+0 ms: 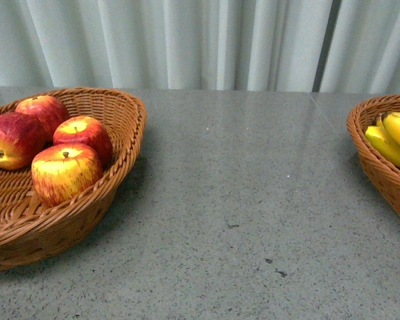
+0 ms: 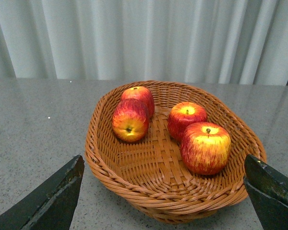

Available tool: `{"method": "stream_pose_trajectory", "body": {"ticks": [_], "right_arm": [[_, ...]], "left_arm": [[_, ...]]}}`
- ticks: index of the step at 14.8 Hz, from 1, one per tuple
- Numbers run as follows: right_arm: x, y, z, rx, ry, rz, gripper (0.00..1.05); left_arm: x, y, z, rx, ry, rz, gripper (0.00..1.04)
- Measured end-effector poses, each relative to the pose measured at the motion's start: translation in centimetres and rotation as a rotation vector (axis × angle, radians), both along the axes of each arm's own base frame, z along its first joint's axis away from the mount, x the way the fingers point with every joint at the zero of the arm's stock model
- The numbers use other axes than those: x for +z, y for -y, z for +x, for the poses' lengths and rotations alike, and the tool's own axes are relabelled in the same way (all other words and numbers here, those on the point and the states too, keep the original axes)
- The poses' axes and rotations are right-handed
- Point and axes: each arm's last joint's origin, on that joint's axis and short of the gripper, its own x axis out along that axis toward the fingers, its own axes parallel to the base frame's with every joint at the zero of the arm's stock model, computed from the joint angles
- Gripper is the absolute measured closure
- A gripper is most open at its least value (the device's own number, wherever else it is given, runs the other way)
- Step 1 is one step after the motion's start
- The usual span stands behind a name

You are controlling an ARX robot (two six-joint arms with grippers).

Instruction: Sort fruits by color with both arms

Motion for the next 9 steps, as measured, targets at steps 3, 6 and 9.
{"method": "stream_pose_trajectory", "body": {"ticks": [3,6,9], "right_arm": [[-5.3,-0.1,-5.9,-0.085,-0.087,0.075,0.65],[-8.5,-0.2,-8.4,-0.079,0.023,0.093,1.03],[-11.0,-0.2,-8.3,-0.080,-0.003,0.094,1.03]], "left_arm": [[0.0,0.0,0.0,0.000,0.000,0.000,0.07],[0.0,0.0,0.0,0.000,0.000,0.000,0.07],[0.0,0.0,0.0,0.000,0.000,0.000,0.07]]}}
